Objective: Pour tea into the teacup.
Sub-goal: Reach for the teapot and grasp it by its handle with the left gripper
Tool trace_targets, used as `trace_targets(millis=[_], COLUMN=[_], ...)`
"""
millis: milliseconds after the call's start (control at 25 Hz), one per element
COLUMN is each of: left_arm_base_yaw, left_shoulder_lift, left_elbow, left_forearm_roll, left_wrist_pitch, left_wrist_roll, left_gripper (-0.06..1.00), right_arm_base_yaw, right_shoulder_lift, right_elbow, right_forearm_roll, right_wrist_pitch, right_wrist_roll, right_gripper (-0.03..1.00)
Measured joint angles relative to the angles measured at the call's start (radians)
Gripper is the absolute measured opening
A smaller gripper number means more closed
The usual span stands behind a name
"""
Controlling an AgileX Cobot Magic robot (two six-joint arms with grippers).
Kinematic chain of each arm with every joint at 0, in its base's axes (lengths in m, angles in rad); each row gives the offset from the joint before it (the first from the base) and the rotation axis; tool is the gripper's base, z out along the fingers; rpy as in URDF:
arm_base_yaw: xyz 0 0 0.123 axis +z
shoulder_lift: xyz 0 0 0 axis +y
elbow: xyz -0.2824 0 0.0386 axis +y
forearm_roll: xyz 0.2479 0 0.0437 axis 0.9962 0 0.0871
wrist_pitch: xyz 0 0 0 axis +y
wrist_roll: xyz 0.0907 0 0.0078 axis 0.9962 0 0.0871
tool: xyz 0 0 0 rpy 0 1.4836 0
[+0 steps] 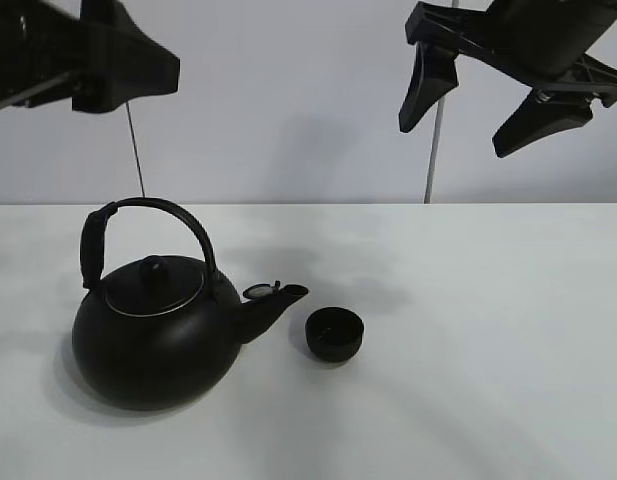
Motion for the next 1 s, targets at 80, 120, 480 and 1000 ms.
trace_targets(millis=[80, 120, 480, 1000], left_arm_base_yaw=[0.000, 0.000, 0.044, 0.060], left_shoulder_lift=[0.000, 0.000, 0.012, 0.366], left_elbow=[0.068, 0.094, 0.325, 0.405], left_forearm_roll=[0.000, 0.000, -0.033, -0.031], left_wrist_pitch=[-0.108, -0.160, -0.435, -0.874], left_wrist_roll=[0.017, 0.026, 0.153, 0.189], left_gripper=[0.64, 0.64, 0.64, 0.64], right_arm_base_yaw=[0.000, 0.000, 0.000, 0.000], right_shoulder_lift=[0.000, 0.000, 0.000, 0.000], right_elbow=[0.000, 0.000, 0.000, 0.000], right_forearm_roll=[0.000, 0.000, 0.000, 0.001], right_wrist_pitch=[-0.029, -0.046, -0.164, -0.212], right_wrist_roll=[0.000, 0.000, 0.000, 0.000], right_gripper=[0.61, 0.61, 0.61, 0.61])
